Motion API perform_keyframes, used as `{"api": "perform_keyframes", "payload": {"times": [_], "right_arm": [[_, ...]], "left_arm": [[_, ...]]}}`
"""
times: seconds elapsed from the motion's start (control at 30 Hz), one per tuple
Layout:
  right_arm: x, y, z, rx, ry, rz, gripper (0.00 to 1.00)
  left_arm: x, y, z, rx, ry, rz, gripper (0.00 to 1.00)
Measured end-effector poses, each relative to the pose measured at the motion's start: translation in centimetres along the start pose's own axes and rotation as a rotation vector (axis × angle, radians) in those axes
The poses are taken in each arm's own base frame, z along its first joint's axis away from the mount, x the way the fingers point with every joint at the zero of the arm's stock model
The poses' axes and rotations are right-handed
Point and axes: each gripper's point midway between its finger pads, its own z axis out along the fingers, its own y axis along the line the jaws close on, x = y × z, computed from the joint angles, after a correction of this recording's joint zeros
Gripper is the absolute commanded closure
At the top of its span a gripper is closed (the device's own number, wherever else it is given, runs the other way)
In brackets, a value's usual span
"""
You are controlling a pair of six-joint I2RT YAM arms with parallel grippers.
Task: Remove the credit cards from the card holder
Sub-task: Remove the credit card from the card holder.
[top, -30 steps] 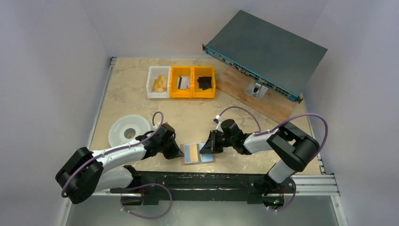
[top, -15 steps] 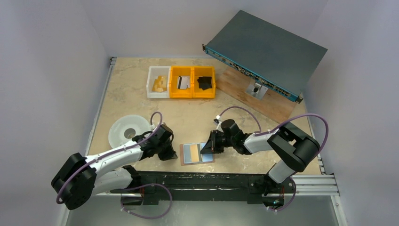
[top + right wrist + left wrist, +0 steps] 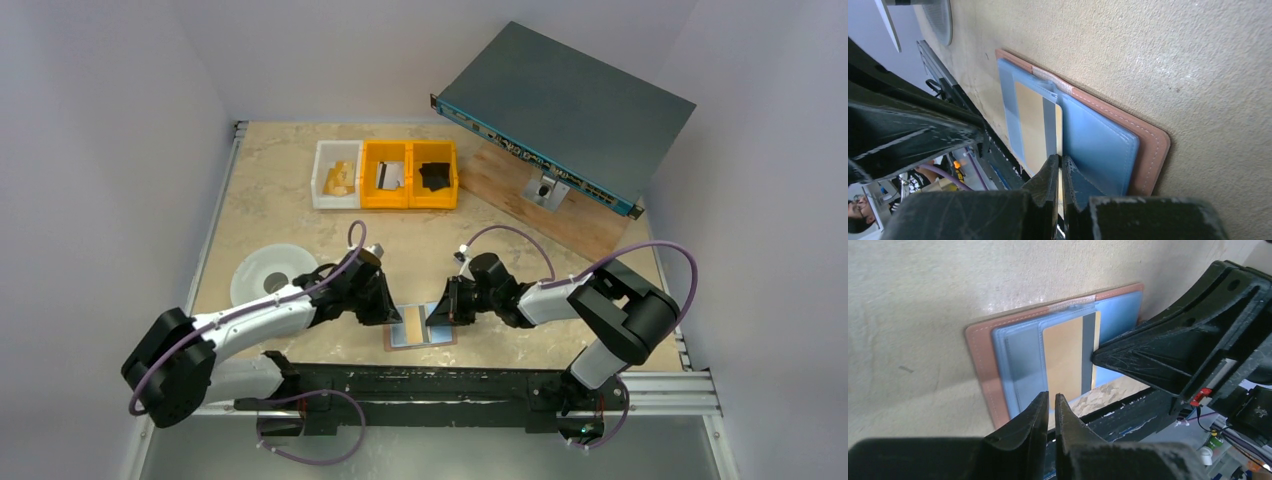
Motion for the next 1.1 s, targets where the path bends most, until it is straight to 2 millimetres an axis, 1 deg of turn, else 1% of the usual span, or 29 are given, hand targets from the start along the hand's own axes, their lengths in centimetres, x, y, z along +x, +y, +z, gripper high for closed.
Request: {"api": "perform_keyframes", "payload": {"times": [0.1, 0.2, 0.33, 0.47, 0.7, 0.97, 1.1], "right_arm": [[0.0, 0.0, 0.0, -0.001, 0.000, 0.000, 1.00], [-0.1, 0.0, 0.1, 0.001, 0.001, 0.001, 1.00], [-0.1, 0.0, 0.1, 0.001, 0.001, 0.001, 1.00], [-0.1, 0.0, 0.1, 0.001, 0.001, 0.001, 1.00], [0.0, -0.1, 0.1, 0.006, 0.003, 0.000, 1.00], [-0.1, -0.3, 0.1, 0.015, 0.005, 0.003, 1.00], [-0.5, -0.4, -0.2, 0.019, -0.004, 0.006, 1.00]], "left_arm": [[0.4, -0.3, 1.2, 0.011, 0.038, 0.003, 1.00], [0.7, -0.5, 2.3, 0.024, 0.067, 0.003, 1.00], [0.9, -0.5, 3.0, 0.030, 0.081, 0.002, 1.00], [1.2, 0.2, 3.3, -0.002, 0.094, -0.009, 1.00], [1.2, 0.8, 3.2, -0.033, 0.084, -0.032, 1.00], [1.1, 0.9, 3.3, -0.049, 0.084, -0.039, 1.00], [1.0, 0.8, 3.5, -0.050, 0.085, -0.043, 1.00]]}}
